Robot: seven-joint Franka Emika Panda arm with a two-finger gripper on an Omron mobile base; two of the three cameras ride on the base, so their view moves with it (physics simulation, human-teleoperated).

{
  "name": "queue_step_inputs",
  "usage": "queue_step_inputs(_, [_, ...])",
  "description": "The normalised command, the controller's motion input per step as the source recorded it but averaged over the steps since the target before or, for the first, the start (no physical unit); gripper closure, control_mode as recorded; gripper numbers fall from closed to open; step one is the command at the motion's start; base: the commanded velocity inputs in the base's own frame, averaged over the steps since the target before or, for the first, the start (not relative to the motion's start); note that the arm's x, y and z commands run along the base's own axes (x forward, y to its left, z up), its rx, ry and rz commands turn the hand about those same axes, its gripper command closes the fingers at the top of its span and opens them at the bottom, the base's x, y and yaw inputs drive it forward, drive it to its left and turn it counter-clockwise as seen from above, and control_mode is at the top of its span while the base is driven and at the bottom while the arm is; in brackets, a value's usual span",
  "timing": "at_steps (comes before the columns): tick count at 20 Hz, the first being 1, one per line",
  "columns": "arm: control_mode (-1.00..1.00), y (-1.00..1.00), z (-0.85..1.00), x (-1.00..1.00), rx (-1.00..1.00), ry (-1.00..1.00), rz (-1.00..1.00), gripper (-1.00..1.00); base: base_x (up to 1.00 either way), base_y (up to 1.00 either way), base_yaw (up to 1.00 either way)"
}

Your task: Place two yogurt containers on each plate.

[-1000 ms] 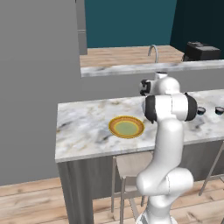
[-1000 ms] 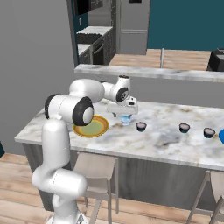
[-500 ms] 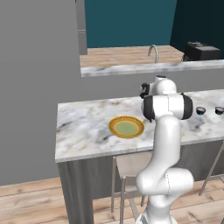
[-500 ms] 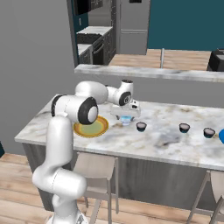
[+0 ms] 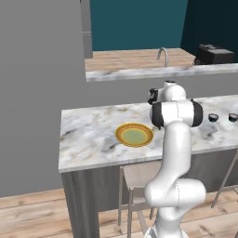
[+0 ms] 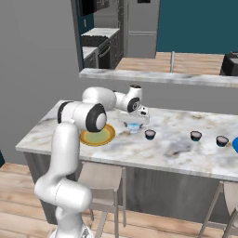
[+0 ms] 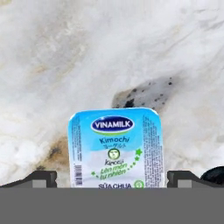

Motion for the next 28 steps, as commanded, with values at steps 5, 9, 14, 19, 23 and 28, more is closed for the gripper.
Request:
queue_step_inputs(5, [-1.0,-0.02,-0.07,0.14,0.0,0.0,0.0,-1.0,0.0,0.0,0.0])
queue_step_inputs(9, [-1.0,0.0,-0.16,0.02,0.0,0.0,0.0,-1.0,0.0,0.0,0.0])
queue_step_inputs(14, [-1.0,0.0,-0.2,0.0,0.0,-0.02,0.0,-1.0,0.0,0.0,0.0])
queue_step_inputs(19, [-1.0,0.0,-0.12,0.0,0.0,-0.04,0.0,-1.0,0.0,0.0,0.0])
queue_step_inputs(23, [-1.0,0.0,-0.01,0.0,0.0,0.0,0.0,1.0,0.0,0.0,0.0])
queue_step_inputs(28, [-1.0,0.0,0.0,0.0,0.0,0.0,0.0,1.0,0.0,0.0,0.0])
